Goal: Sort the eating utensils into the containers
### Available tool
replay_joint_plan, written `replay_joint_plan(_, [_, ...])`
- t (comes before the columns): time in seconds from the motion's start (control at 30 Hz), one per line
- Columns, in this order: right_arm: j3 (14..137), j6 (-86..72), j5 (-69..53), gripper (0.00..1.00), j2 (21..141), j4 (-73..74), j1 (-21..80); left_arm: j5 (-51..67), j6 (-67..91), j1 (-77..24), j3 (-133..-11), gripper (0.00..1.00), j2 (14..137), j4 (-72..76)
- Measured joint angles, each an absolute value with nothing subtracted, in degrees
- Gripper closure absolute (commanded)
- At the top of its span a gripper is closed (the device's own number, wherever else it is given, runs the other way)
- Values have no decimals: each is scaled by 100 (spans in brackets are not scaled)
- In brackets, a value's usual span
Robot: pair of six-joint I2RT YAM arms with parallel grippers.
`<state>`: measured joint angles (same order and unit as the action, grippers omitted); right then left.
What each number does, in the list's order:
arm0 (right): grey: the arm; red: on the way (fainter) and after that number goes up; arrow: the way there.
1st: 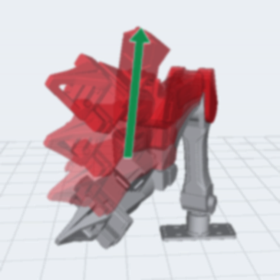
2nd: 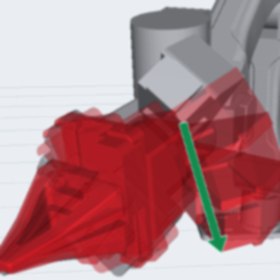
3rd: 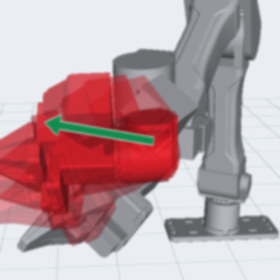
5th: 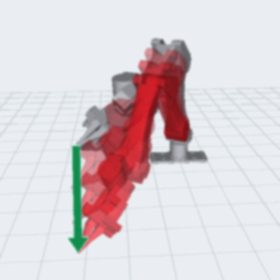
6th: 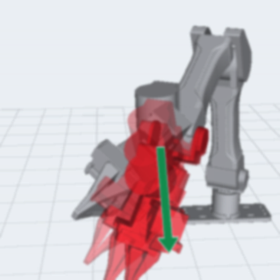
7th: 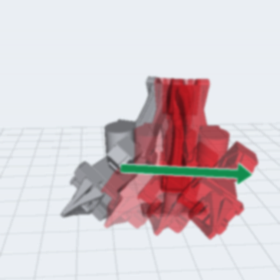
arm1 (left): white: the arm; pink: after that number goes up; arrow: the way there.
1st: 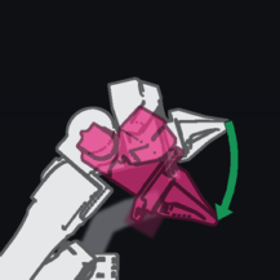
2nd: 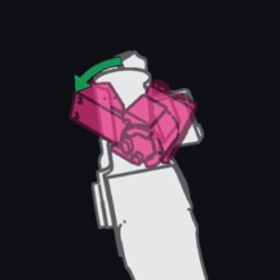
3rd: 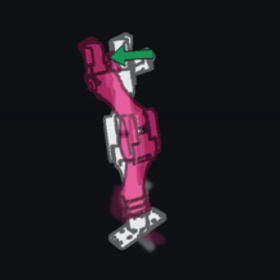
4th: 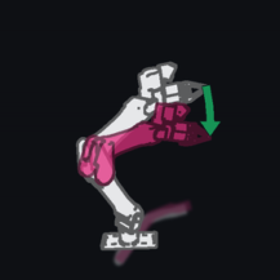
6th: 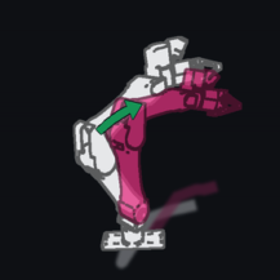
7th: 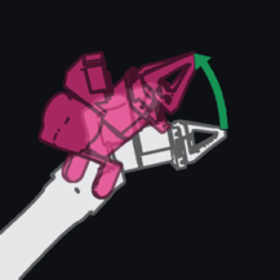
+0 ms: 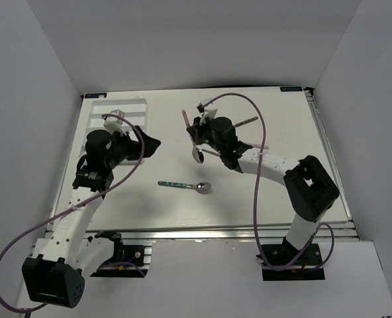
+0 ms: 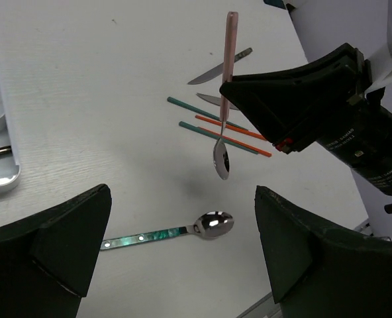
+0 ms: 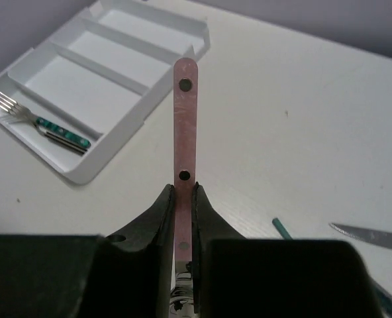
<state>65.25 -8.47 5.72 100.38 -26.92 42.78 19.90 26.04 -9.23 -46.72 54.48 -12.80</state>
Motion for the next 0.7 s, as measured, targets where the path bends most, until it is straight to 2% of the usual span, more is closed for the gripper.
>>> replay_joint_plan(0.17, [6392,-701,495,100,9972,-3288,4278,2311,2897,-932,-4486,2,5513,-790])
replay_joint_plan(0.4, [7325,-637,-847,100,9942,-2176,4296,2856,3507,-982,-4292,2,5693,209])
replay_joint_plan(0.7, [7341,-261,-1378,100,9408,-1334,4670,2950,4482,-1081,-4272,5,5979,1413])
